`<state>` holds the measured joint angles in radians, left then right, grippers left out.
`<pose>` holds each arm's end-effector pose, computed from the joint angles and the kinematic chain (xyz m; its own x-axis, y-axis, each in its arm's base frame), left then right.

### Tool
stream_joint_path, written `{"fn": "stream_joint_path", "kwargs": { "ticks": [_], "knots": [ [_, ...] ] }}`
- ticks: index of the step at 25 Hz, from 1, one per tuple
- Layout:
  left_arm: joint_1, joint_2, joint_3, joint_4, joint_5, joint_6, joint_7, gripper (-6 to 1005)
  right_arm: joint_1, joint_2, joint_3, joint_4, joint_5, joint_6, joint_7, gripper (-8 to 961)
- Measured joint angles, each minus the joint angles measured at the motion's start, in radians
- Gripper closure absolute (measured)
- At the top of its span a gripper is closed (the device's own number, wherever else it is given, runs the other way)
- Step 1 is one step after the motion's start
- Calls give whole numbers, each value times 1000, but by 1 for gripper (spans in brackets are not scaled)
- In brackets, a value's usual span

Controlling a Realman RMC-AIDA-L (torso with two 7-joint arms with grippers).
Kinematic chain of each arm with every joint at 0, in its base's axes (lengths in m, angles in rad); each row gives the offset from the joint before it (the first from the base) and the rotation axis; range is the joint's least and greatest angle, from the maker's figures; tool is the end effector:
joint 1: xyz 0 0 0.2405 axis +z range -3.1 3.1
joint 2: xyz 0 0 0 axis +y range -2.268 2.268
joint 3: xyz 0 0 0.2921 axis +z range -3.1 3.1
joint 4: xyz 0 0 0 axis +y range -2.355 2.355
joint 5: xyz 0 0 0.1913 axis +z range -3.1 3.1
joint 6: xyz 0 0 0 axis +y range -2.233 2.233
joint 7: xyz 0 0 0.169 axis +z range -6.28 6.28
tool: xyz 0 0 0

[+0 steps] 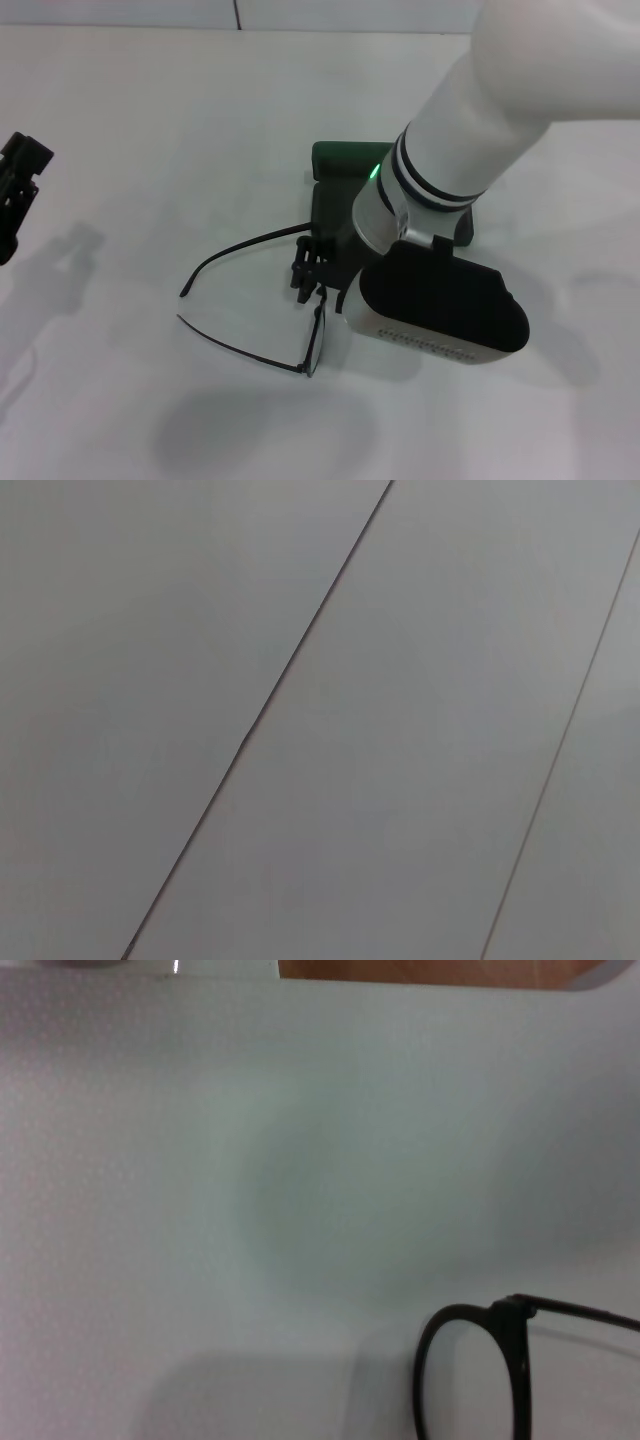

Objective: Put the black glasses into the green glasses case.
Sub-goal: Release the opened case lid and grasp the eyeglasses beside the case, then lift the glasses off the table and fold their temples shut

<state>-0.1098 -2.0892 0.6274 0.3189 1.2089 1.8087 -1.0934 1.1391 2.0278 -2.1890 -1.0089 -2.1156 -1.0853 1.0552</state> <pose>-0.3369 0.2229 0.0274 0.2187 -0.0010 0.9758 0.8093 -0.5585 -0.1820 0.0777 0.3564 -0.1718 0.0117 0.9928 0.1190 0.9183 -0.0577 0.3916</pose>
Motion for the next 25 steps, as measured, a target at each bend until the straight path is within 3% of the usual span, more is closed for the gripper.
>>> {"fn": "stream_joint_path", "kwargs": {
  "ticks": [21,25],
  "knots": [
    [1,0,0,0,2,-2,1,774,-4,0,-22,15,13,21,-17,729],
    [3,0,1,-1,2,-2,1,775,-8,0,-22,2,11,19,-13,795]
  ]
}}
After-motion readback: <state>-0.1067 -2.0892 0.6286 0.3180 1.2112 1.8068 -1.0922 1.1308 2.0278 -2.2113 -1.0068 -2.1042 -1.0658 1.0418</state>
